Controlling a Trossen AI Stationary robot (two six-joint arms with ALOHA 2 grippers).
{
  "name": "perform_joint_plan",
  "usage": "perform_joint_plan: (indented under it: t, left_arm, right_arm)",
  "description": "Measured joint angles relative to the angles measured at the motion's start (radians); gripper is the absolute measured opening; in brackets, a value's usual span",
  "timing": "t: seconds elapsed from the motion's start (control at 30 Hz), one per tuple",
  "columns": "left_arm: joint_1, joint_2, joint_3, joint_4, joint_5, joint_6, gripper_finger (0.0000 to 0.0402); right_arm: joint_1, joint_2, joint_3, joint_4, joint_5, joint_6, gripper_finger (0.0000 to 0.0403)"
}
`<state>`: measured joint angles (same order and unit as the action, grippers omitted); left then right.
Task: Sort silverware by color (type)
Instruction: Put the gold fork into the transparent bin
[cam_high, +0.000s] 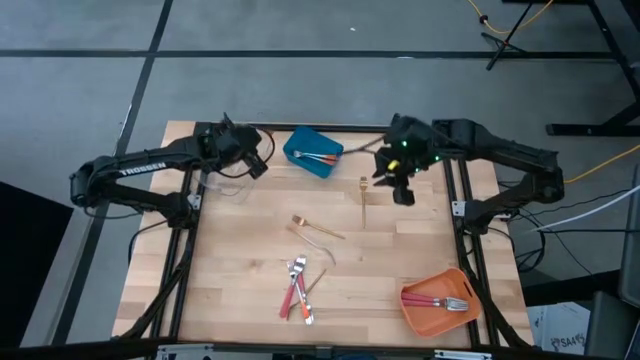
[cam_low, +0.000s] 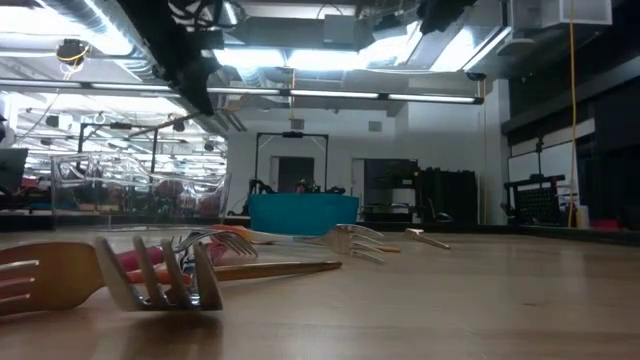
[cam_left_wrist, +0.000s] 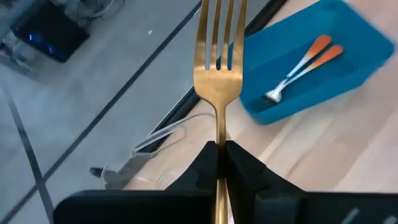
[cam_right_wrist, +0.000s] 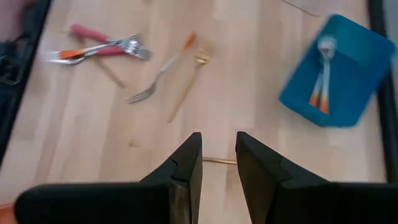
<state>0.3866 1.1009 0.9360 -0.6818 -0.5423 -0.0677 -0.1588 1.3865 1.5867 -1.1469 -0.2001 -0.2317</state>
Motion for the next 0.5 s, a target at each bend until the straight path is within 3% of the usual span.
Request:
perform_joint_plan:
  t: [0.3,0.5]
  left_arm:
    - [0.124,0.071,0.0,-0.177,0.078,-0.008,0.001]
    - [0.167,0.134,-0.036,-0.192,0.089,-0.008,0.001]
  right_arm:
    - [0.133,0.0,0.0,-0.007,0.027,0.0,0.0088]
    - [0.168,0.0,0.0,-0.008,0.078,0.0,0.0088]
